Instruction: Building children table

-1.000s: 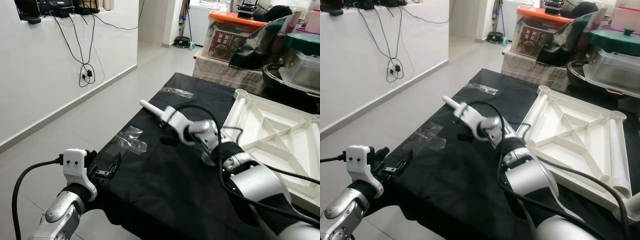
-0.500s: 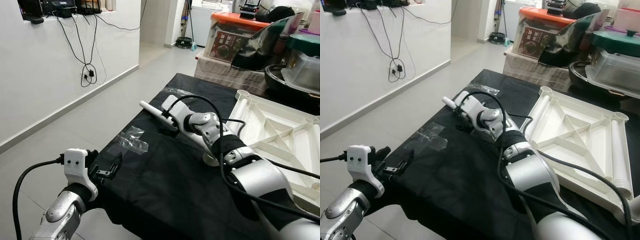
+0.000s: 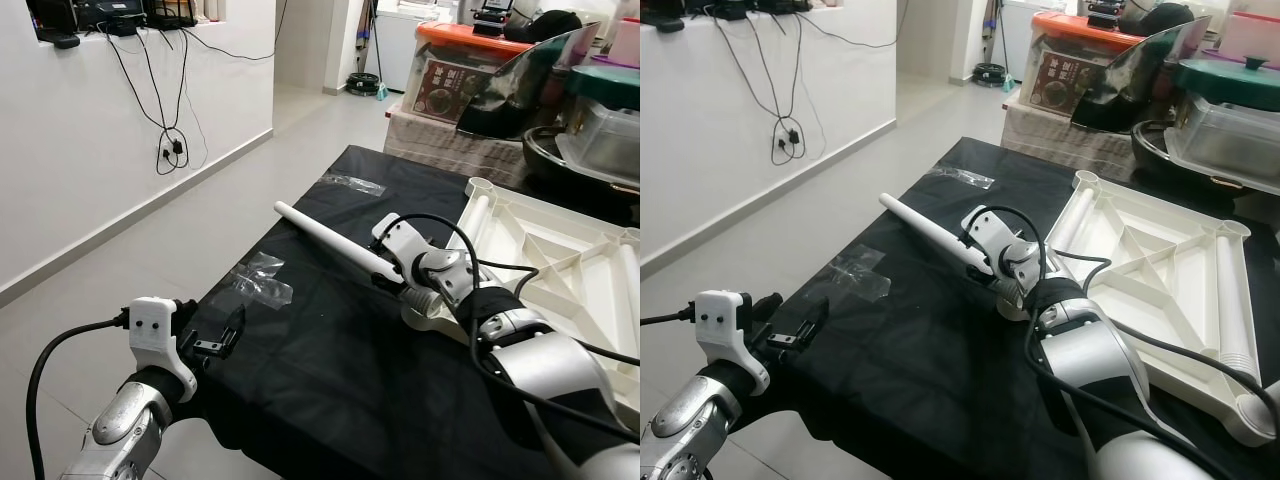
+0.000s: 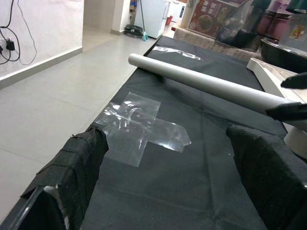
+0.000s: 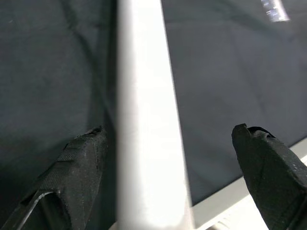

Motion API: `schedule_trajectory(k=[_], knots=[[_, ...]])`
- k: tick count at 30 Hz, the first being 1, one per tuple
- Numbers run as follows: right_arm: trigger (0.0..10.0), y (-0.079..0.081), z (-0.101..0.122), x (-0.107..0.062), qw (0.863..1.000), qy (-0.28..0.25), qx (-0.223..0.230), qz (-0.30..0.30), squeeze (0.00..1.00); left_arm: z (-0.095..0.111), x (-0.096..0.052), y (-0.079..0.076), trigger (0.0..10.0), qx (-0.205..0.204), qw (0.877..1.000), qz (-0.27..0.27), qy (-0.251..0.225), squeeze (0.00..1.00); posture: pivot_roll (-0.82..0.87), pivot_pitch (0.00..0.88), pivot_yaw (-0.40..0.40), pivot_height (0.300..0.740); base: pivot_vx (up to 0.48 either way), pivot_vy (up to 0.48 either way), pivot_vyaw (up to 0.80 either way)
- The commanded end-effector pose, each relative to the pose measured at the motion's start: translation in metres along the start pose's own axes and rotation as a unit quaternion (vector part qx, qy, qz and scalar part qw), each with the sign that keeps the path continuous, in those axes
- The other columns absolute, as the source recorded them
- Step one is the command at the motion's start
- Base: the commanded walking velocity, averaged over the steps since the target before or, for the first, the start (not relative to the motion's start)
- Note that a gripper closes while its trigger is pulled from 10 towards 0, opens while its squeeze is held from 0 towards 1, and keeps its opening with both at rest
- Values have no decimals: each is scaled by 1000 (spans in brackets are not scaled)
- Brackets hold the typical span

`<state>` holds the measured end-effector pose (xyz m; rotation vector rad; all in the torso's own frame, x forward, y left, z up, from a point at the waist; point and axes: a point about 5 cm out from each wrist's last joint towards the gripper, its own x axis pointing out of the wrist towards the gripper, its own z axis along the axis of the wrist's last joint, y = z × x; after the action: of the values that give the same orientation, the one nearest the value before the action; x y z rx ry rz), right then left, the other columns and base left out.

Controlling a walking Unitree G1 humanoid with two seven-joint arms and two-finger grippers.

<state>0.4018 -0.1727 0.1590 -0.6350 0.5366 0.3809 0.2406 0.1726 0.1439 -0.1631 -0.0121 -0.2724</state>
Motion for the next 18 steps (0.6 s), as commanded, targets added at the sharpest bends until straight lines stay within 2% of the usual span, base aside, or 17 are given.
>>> schedule_trajectory(k=[1,4,10,13,14,17,18], knots=[[10000,1,-16,0,1000,26,9,13,0,-3,-1,0,10000,-1,1000,2,5,0,83,0,-129,740,0,0,0],[10000,-1,-27,0,999,48,-3,7,0,-4,0,0,10000,-1,1000,2,6,0,79,0,-129,740,0,0,0],[10000,-3,-34,-1,998,59,-9,3,0,-5,1,-1,10000,0,1000,1,6,0,80,0,-131,740,0,0,0],[10000,-5,-49,-3,995,89,-34,2,0,-5,1,0,10000,1,1000,1,6,0,76,0,-132,740,0,0,0],[9098,-5,-52,-3,995,92,-35,4,0,-6,1,0,10000,1,1000,2,6,0,76,0,-133,740,0,0,0],[9098,-5,-53,-3,995,93,-34,4,0,-6,1,0,10000,1,1000,2,6,0,76,0,-133,740,0,0,0],[0,-4,-54,-3,995,92,-33,7,0,-6,1,-1,10000,1,1000,2,6,0,77,0,-134,740,0,0,0]])
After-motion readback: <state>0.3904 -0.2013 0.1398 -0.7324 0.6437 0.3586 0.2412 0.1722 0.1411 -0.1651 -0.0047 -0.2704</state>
